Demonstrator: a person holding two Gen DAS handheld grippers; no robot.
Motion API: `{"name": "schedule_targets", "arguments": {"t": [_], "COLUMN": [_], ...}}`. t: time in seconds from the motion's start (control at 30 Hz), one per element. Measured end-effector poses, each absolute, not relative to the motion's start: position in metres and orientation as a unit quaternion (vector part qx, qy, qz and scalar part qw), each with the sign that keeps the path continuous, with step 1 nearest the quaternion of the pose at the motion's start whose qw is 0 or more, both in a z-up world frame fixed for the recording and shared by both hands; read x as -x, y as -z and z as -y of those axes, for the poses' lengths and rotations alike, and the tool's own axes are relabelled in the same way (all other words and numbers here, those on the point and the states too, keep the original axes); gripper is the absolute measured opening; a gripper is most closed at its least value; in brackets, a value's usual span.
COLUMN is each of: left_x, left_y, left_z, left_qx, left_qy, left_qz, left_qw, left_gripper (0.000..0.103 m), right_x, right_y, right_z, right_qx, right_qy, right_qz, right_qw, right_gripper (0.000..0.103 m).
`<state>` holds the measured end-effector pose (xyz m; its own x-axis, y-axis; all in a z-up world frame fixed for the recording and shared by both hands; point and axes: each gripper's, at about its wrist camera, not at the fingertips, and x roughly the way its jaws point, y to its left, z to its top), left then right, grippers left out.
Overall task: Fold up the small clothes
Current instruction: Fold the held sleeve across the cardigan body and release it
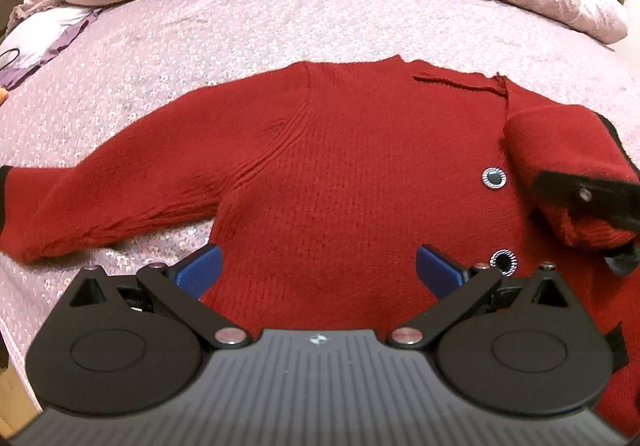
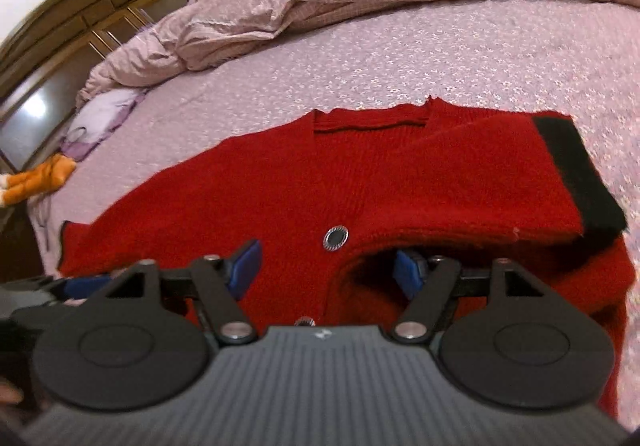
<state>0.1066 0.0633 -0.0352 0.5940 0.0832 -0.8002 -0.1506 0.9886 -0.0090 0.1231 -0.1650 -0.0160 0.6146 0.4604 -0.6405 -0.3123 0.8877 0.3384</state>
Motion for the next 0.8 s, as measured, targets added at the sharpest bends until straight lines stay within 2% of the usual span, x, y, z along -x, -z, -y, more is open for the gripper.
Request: {"name": "schedule_targets", "arguments": {"t": [0.33,0.8], "left_x": [-0.115,-0.159], "left_y": [0.014,0.008], "left_z": [-0.017,0.1], "left_qx": [0.0,-0.093], "left_qy": [-0.009,0.1], "left_qz": [-0.424,-0.398], "left_qw": [0.906,0.907], "left_gripper": [0.103,0.103], "right_x": [-0.085,-0.093], "right_y": [0.005,0.036], "right_z": [0.222,0.276], "right_qx": [-0.102,-0.093], "right_qy": [-0.184,-0.079], "right_qz": [-0.38,-0.383], "right_qw": [0.901,0.915], "right_gripper": [0.071,0.071]}}
